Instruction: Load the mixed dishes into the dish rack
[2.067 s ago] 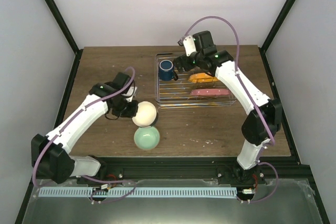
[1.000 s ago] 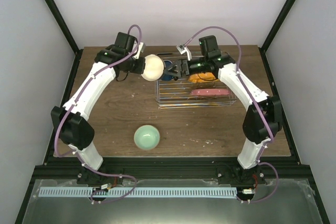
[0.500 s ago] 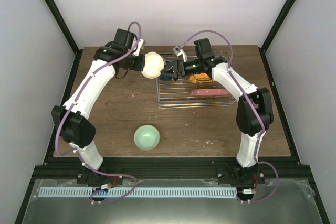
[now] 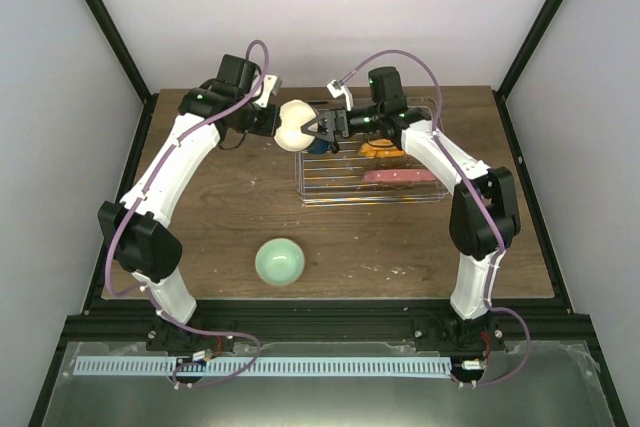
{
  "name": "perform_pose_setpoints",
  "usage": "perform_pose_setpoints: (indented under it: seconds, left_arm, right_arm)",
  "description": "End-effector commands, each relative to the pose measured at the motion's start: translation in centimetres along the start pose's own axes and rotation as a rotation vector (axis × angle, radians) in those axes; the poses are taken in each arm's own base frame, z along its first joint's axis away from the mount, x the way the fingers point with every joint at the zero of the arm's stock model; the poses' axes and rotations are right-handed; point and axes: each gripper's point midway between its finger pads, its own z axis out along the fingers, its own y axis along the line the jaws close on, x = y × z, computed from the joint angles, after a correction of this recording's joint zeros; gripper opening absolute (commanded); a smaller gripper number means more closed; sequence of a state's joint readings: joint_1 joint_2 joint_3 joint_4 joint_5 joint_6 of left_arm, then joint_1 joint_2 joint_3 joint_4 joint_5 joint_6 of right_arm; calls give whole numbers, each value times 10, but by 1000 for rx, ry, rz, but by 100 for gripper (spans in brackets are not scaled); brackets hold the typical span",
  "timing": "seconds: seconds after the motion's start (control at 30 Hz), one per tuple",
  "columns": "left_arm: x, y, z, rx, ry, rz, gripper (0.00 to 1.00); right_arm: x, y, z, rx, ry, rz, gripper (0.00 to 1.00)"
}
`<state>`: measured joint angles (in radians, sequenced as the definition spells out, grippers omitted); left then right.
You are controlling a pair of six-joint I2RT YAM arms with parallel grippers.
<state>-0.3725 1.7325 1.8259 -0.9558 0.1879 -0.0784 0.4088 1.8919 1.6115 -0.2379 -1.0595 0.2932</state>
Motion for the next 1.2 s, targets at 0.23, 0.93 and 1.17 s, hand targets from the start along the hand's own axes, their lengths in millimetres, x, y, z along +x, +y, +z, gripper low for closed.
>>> perform_pose_setpoints:
  seconds: [0.23, 0.93, 1.17]
  left_arm:
    - [-20, -19, -8, 97, -72, 1, 0]
    - [9, -12, 21, 99, -20, -22, 5]
    - [15, -14, 26, 116, -12, -33, 14]
  right_arm:
    - [-5, 15, 7, -77, 3, -63, 74]
    - [-7, 12, 8, -58, 1, -79, 30]
    - [-17, 15, 5, -27, -10, -114, 21]
